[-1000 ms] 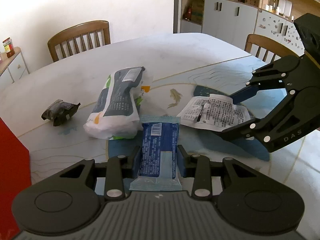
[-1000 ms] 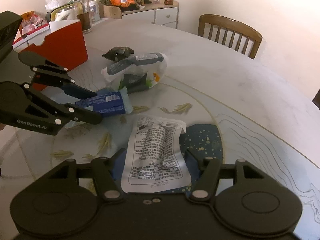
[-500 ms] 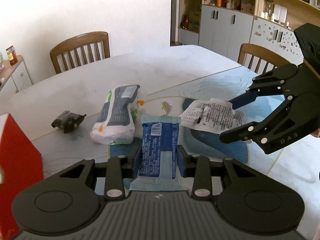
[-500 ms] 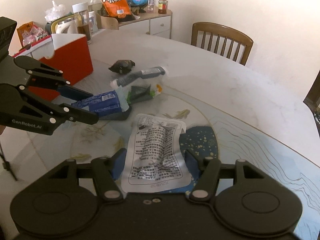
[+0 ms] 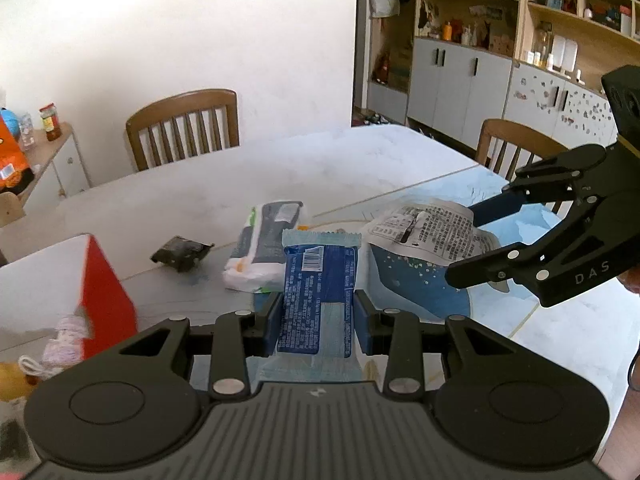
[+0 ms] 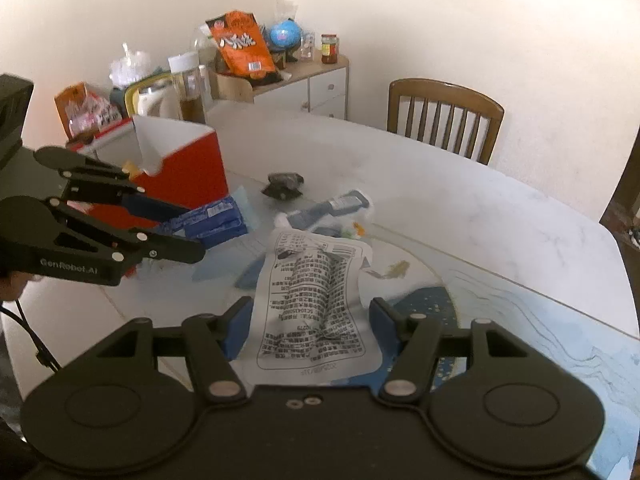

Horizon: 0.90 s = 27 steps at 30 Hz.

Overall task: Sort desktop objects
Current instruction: 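Carry the blue bar packet and white printed packet with both tools over the box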

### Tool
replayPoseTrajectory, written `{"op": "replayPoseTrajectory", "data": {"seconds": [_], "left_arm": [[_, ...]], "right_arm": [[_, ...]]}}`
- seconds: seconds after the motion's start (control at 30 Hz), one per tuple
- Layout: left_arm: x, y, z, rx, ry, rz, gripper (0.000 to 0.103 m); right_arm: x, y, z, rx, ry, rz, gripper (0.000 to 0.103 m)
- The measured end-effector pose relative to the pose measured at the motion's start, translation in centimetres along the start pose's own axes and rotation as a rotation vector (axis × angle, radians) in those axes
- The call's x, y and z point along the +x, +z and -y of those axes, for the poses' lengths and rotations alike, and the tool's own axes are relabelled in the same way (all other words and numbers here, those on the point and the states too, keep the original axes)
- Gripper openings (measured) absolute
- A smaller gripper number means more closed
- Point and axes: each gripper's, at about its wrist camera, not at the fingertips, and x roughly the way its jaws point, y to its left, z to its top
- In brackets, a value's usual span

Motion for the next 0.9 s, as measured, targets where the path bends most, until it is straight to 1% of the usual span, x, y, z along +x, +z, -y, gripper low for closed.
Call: {"op": "replayPoseTrajectory", "data": {"seconds": [0.27,0.47,0.6,0.67,0.9], "left_arm": [[-4.5,-0.5,-1.3,-0.013,0.036,0.030,0.035],[-7.8,-1.1,-3.0,-0.042,0.086,0.040,0.035],[-10.0,-1.6,-4.2,-0.059,0.114,0.050,0.035],[-10.9,-1.9,-4.8,-0.061,0.116,0.057,0.035],[-14.1,-2.4,-7.5,-0.086,0.156,0.082,0.035]], "right_arm": [[-1.8,1.2,-3.3,0.059,-0.005,0.011,0.063],[-2.4,2.5,-6.7,0.090,-0.024,0.003,0.063],[-2.5,3.2,-9.0,0.112,-0.011,0.009,0.063],[-2.7,3.7,-10.0,0.113,0.003,0.023,0.063],[-2.8,6.1,-13.5,0.093,0.009,0.051,0.063]]}}
